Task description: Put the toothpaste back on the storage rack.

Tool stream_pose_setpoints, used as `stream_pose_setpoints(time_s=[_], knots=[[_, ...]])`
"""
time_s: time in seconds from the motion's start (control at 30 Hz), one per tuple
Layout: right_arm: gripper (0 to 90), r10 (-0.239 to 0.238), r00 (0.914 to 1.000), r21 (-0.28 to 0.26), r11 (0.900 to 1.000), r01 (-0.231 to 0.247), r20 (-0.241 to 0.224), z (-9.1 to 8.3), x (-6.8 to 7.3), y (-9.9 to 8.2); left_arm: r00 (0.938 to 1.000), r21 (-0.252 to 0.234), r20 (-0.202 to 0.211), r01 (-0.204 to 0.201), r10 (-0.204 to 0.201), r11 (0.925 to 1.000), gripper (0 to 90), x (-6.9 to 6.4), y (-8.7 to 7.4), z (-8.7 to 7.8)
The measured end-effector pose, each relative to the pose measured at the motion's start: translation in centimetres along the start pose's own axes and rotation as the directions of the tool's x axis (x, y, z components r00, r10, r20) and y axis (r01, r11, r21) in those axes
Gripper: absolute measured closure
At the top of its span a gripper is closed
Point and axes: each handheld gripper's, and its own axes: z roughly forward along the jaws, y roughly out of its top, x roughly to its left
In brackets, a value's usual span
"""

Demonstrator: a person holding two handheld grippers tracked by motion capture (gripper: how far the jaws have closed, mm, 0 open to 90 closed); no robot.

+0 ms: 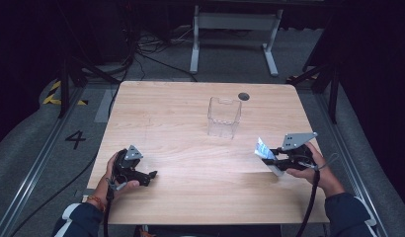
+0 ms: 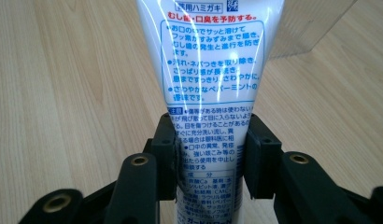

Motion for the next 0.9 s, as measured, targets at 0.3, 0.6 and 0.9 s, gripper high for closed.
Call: stream_pose_setpoints(time_s=[0.3, 0.6, 0.9], knots=[[63.7, 0.006, 0.9998, -0.046, 0.9989, -0.005, 0.018, 0.0, 0.0, 1.0, 1.0000, 0.000, 0.000, 0.000, 0.000, 1.0000, 0.5, 0.0, 0.0, 0.0], [63.9, 0.016, 0.9995, -0.081, 0.9966, -0.013, 0.026, 0.1, -0.1, 1.8, 1.0000, 0.000, 0.001, 0.000, 0.000, 1.0000, 0.4, 0.0, 0.0, 0.0], [64.1, 0.032, 0.9984, -0.138, 0.9901, -0.025, 0.046, 0.1, -0.4, 2.9, 1.0000, 0.000, 0.001, -0.001, 0.001, 1.0000, 0.5, 0.0, 0.0, 0.0]])
